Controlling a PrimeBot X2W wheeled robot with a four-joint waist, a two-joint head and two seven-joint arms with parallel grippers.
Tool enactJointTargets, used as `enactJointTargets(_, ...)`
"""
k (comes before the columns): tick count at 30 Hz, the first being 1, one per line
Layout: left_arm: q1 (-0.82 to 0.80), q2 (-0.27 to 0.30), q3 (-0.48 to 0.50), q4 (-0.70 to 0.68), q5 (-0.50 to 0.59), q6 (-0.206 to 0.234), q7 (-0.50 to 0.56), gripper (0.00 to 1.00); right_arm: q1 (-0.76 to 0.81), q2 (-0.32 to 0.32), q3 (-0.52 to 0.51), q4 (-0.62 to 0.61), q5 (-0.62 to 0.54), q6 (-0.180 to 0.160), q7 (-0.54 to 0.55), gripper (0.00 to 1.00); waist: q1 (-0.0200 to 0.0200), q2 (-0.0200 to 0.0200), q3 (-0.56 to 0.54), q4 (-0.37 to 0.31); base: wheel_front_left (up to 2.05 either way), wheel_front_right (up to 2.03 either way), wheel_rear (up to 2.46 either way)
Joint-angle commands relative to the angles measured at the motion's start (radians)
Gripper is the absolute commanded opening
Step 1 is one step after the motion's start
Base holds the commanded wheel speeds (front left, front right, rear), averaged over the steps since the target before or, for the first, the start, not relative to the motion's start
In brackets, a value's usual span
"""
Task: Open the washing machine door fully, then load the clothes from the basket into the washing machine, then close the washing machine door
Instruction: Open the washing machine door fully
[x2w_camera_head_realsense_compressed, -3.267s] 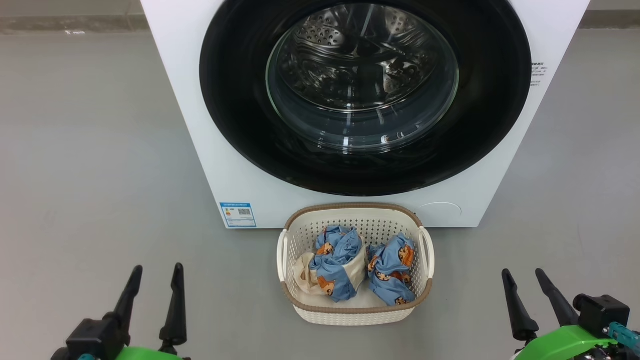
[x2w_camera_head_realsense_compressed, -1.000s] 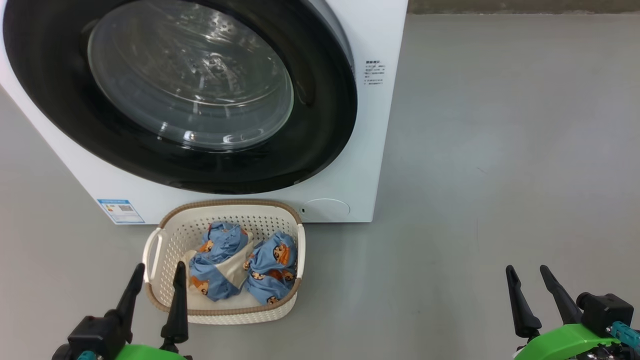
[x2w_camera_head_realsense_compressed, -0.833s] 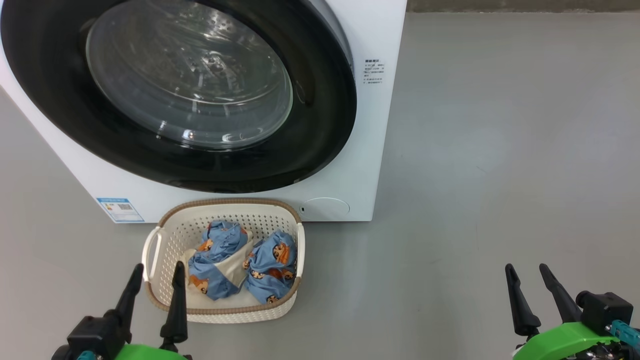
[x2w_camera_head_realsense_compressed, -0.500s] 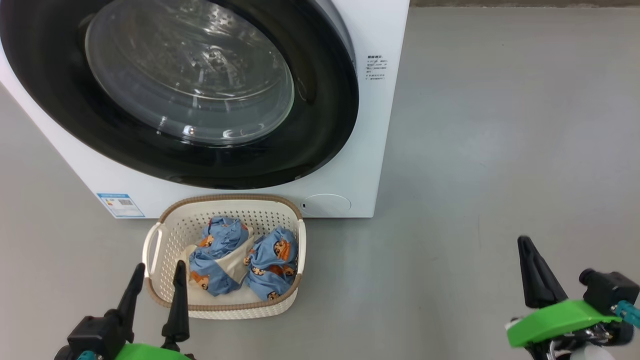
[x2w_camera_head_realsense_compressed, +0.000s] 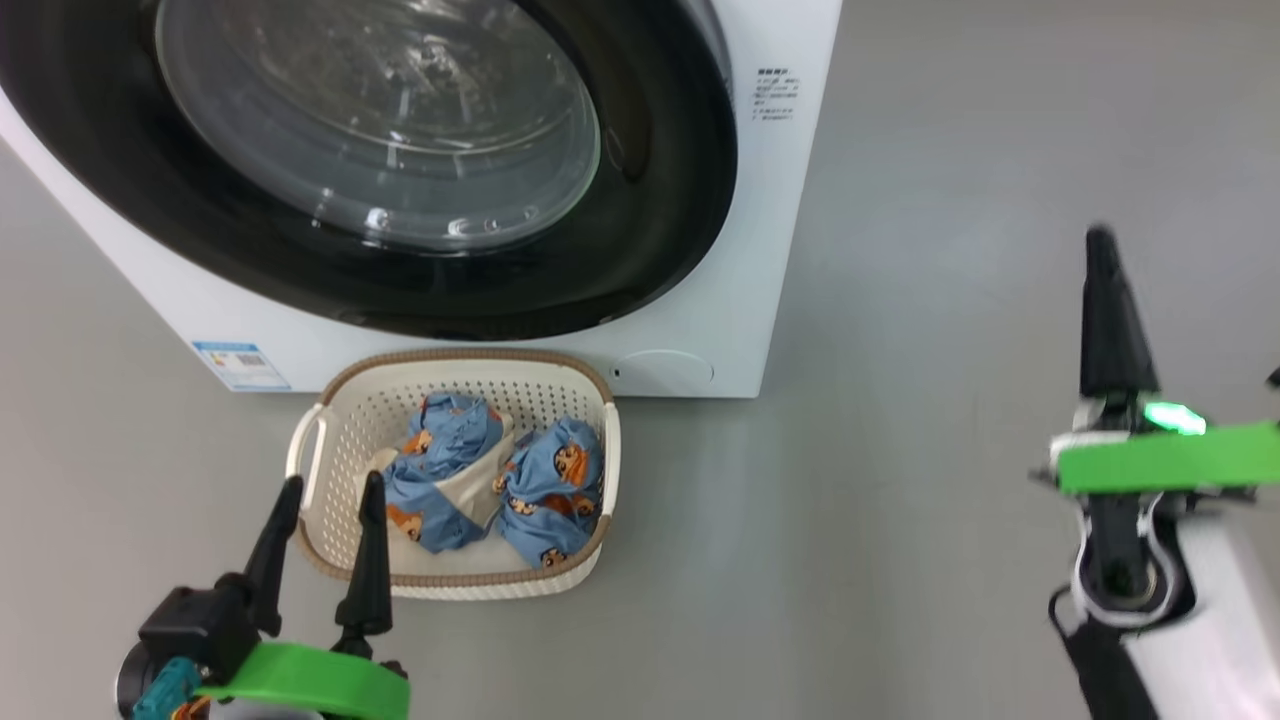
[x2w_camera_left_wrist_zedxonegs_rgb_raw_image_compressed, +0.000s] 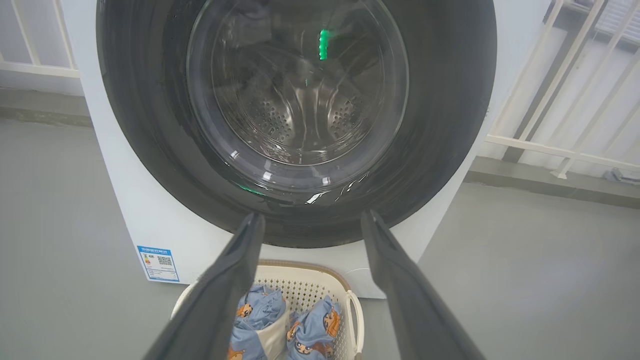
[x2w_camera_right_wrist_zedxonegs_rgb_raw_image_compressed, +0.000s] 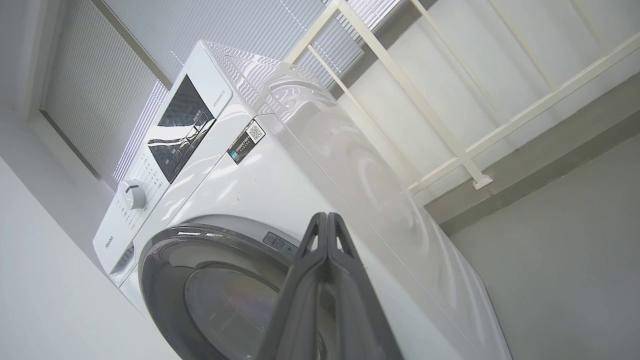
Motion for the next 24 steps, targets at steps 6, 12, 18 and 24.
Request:
enactJointTargets(6, -0.076, 0.008, 0.0, -0.022, -0.031, -0.002, -0.006, 1.0, -0.186, -0.048, 0.072, -0.03, 0.267, 0.002, -0.005, 0.0, 0.0, -0.0001, 0.061, 0.033, 0.0, 0.0, 0.0)
enactJointTargets(12, -0.105, 0.007, -0.027, -0.018, -0.041, -0.002, -0.006, 1.0, -0.284, -0.125, 0.14, -0.007, 0.446, 0.002, -0.005, 0.0, 0.0, -0.0001, 0.087, 0.062, 0.0, 0.0, 0.0)
enactJointTargets(18, -0.129, 0.006, -0.043, -0.018, -0.053, -0.002, -0.006, 1.0, -0.37, -0.235, 0.218, 0.007, 0.652, 0.002, 0.094, 0.0, 0.0, -0.0001, 0.117, 0.098, 0.0, 0.0, 0.0)
enactJointTargets(24, -0.145, 0.005, -0.059, -0.019, -0.064, -0.002, -0.006, 1.0, -0.457, -0.288, 0.238, 0.092, 0.756, 0.002, 0.302, 0.0, 0.0, -0.0001, 0.156, 0.128, 0.0, 0.0, 0.0)
